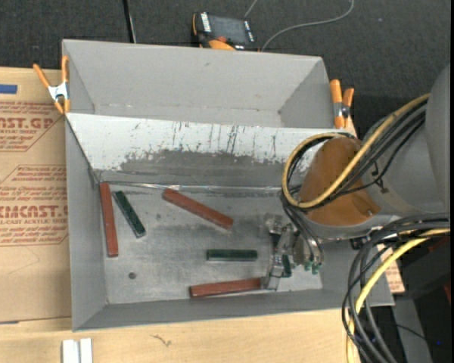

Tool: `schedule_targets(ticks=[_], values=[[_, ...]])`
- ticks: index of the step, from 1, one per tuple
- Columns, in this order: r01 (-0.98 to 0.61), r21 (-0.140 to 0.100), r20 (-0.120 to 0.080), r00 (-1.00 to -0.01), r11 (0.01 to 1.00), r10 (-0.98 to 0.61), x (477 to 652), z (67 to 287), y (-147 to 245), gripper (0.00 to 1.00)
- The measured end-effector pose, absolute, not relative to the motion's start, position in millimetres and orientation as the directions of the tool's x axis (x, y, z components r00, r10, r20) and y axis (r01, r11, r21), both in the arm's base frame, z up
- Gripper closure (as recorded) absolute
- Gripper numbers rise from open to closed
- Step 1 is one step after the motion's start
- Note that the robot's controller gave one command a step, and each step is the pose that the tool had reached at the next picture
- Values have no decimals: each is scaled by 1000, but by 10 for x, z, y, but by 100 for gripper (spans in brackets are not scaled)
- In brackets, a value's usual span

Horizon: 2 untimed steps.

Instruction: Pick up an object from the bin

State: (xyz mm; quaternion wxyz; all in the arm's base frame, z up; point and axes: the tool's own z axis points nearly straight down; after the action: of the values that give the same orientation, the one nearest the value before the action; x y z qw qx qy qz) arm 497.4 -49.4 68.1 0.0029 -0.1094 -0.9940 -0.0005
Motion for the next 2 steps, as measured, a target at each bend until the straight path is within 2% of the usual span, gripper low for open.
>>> schedule_targets(ticks=[1,2], values=[[73,-2,-4,-997,997,73,5358,699,-1234,0],[71,0,-1,-998,998,71,5349,695,-1202,100]])
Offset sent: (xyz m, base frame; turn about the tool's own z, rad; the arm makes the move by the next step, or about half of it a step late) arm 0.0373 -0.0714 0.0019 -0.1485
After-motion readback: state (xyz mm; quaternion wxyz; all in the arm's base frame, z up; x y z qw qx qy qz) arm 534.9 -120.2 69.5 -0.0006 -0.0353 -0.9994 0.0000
